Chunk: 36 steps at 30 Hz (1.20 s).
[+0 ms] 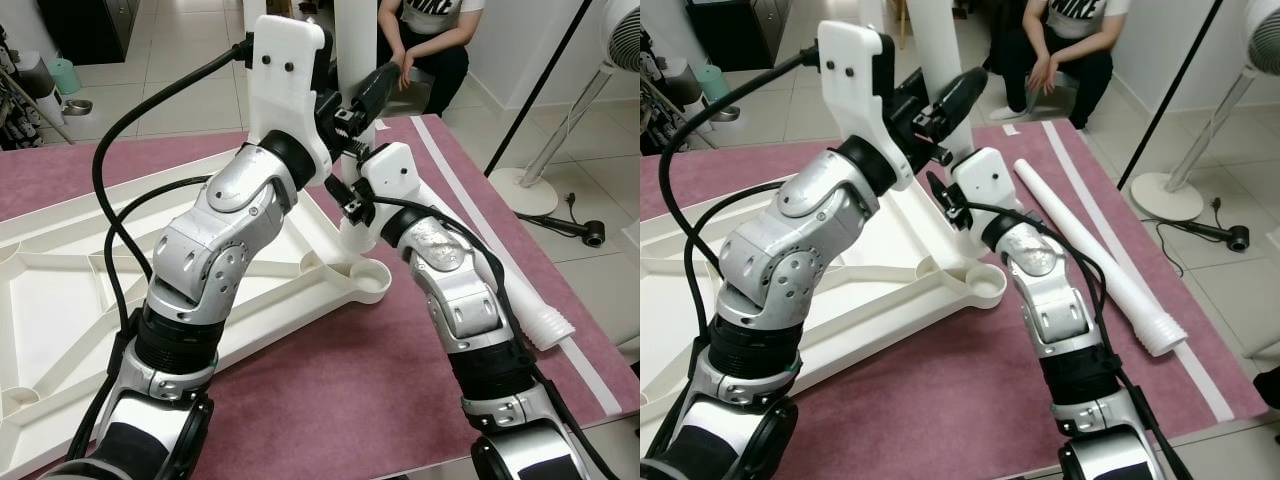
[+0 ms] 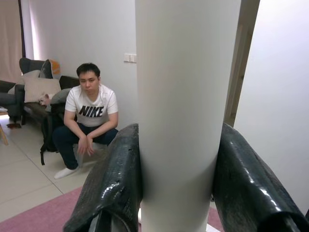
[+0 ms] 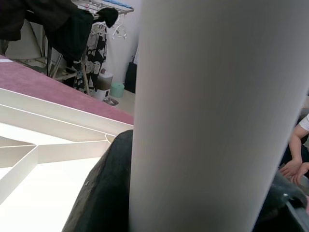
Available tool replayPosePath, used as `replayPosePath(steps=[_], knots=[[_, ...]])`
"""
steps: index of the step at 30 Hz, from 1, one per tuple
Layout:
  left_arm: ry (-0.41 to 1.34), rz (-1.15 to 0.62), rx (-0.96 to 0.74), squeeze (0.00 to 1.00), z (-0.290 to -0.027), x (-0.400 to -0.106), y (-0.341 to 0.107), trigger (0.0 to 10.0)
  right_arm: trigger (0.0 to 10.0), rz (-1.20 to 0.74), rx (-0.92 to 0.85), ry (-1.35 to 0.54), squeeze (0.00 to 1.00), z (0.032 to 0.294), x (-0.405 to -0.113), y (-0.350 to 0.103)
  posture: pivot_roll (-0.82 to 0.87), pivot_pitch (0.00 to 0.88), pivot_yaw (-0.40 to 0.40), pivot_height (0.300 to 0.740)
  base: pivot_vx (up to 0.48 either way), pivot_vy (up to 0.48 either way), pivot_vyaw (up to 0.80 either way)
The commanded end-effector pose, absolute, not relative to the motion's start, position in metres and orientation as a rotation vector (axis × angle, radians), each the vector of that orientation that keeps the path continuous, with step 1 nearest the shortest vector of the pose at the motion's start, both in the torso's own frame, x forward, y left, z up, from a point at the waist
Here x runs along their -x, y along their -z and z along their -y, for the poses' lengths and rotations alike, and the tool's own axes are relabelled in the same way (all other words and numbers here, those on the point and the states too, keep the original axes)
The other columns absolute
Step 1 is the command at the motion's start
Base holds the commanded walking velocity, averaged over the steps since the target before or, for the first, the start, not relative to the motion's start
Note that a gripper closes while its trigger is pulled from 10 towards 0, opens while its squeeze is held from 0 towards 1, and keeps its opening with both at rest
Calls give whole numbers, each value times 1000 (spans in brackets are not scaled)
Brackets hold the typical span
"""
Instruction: Building children table
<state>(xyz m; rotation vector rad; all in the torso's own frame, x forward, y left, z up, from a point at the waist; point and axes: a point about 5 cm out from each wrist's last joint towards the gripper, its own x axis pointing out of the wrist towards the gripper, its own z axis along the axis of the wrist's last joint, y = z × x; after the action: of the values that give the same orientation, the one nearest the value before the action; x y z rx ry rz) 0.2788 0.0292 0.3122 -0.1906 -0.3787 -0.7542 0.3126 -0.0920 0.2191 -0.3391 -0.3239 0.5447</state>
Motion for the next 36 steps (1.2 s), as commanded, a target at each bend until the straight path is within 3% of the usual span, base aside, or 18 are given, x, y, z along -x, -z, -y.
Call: replayPosePath(steps=[1,4,5,14,15,23,24,25,26,29,31,33,34,35,36], knots=[[932,434,133,0,-22,-266,-314,10000,0,317,334,-596,0,83,-310,-215,25,0,34,740,0,0,0],[949,425,107,0,-21,-264,-311,10000,0,323,329,-589,0,84,-310,-217,25,0,34,740,0,0,0],[960,417,90,1000,-21,-263,-308,10000,0,327,325,-584,0,84,-310,-218,25,0,34,740,0,0,0],[1065,340,217,1000,-35,-257,-301,10000,0,357,282,-550,0,89,-312,-226,25,0,39,740,0,0,0],[1081,330,234,0,-44,-255,-300,10000,0,357,273,-534,0,92,-313,-227,26,0,46,740,0,0,0],[1118,257,327,0,-89,-251,-285,10000,0,360,227,-441,0,113,-318,-233,23,0,63,740,0,0,0],[1114,250,343,0,-93,-250,-283,10000,8863,360,212,-429,0,116,-318,-234,23,0,63,740,0,0,0],[1084,233,353,0,-98,-251,-280,10000,8863,359,192,-409,0,121,-317,-235,24,0,64,740,0,0,0],[1047,207,338,0,-104,-252,-274,10000,10000,362,170,-391,0,127,-316,-236,25,0,65,740,0,0,0],[1024,187,325,0,-108,-253,-271,10000,10000,365,157,-380,0,130,-315,-236,25,0,65,740,0,0,0],[918,65,167,0,-116,-259,-248,10000,10000,395,108,-363,0,139,-307,-240,22,0,66,740,0,0,0],[918,65,167,0,-116,-259,-248,10000,10000,395,108,-363,0,139,-307,-240,22,0,66,740,0,0,0],[871,-27,7,0,-119,-262,-230,10000,10000,416,83,-370,0,138,-301,-244,22,0,66,740,0,0,0],[871,-27,7,0,-119,-262,-230,10000,10000,416,83,-370,0,138,-301,-244,22,0,66,740,0,0,0],[832,-113,-188,0,-121,-265,-210,10000,10000,434,66,-392,0,135,-295,-246,26,0,65,740,0,0,0]])
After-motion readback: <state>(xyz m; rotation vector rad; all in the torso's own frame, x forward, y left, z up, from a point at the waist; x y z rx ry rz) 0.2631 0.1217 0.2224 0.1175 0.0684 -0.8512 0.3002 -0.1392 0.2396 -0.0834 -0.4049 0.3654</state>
